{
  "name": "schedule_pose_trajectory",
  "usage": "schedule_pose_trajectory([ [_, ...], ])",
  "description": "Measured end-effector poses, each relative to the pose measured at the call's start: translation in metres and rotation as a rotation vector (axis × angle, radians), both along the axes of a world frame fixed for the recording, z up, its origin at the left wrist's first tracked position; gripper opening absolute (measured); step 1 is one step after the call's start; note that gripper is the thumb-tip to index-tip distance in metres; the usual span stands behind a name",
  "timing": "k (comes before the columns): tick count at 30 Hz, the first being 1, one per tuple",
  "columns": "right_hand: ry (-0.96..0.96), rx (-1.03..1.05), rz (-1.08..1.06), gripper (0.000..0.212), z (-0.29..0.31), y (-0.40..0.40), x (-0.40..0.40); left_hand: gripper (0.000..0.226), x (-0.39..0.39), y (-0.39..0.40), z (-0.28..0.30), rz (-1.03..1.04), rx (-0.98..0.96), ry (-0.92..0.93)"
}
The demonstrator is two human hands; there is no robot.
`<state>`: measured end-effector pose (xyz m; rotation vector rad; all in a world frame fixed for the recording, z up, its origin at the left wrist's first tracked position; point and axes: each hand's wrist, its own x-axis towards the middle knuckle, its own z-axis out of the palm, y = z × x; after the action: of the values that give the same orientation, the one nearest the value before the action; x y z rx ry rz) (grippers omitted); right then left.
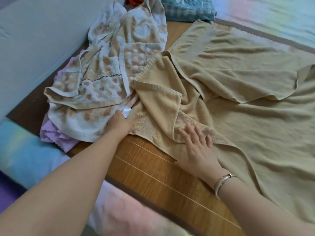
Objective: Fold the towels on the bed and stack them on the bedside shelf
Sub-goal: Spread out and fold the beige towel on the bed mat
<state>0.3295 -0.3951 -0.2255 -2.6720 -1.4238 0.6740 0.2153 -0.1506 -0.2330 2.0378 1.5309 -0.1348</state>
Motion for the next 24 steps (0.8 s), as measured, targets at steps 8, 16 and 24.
schedule_pose_trajectory([
  [8,-0.220,-0.060,0.032,0.050,0.011,-0.004,0.018,0.012,-0.010,-0.016,0.013,-0.065,-0.208,-0.110],
  [16,-0.184,-0.419,0.046,0.034,0.029,-0.062,0.033,0.033,-0.031,-0.103,0.022,-0.078,-0.495,-0.013],
  [24,0.047,-0.064,-0.111,0.037,0.042,-0.051,-0.011,0.016,-0.102,-0.129,0.018,0.057,-0.389,-0.123],
])
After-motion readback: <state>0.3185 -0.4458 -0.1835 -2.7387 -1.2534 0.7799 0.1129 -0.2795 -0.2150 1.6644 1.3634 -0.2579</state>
